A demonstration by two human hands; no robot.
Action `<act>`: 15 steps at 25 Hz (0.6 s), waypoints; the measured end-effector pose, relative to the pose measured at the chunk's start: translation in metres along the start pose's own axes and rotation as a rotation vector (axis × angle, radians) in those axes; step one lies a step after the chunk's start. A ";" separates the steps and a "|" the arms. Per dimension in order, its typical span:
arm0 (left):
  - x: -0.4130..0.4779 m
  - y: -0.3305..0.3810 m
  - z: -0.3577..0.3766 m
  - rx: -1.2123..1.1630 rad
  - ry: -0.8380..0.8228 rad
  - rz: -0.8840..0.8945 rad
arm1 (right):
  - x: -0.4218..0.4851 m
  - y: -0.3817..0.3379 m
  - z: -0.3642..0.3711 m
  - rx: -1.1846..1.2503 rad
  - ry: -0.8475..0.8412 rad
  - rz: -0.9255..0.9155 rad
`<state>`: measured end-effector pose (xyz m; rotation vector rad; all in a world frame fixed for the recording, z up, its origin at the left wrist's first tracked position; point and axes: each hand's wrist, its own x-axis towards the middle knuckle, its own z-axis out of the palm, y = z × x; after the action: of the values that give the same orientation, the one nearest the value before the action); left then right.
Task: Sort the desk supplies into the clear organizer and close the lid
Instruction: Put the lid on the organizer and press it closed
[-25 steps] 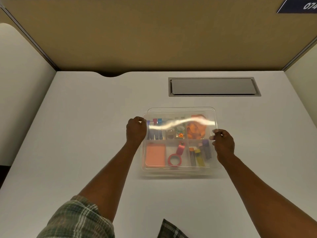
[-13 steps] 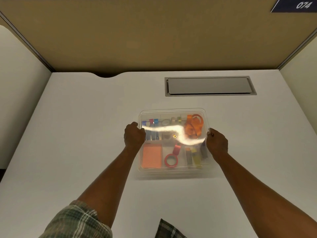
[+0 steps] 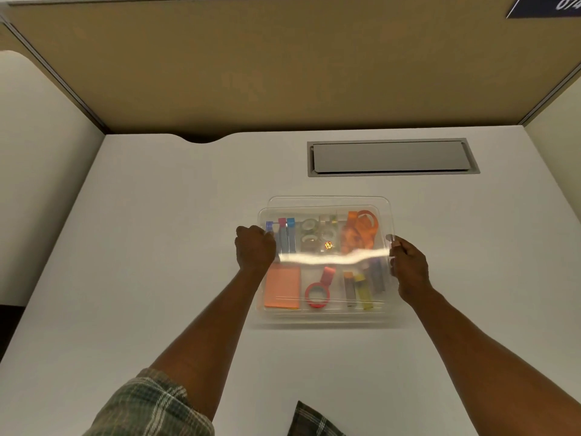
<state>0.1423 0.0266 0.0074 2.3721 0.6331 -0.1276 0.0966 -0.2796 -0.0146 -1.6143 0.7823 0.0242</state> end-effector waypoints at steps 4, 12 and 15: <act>-0.005 -0.004 -0.002 -0.017 0.062 -0.022 | -0.004 -0.005 0.008 -0.475 0.035 -0.224; -0.009 -0.010 -0.009 -0.029 -0.001 -0.083 | -0.007 -0.011 0.013 -0.595 0.033 -0.111; 0.003 -0.009 -0.014 -0.014 -0.111 -0.146 | -0.005 -0.020 0.005 -0.359 -0.065 0.048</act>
<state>0.1395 0.0421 0.0123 2.2861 0.7506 -0.3160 0.1043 -0.2728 0.0036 -1.9221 0.7976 0.2632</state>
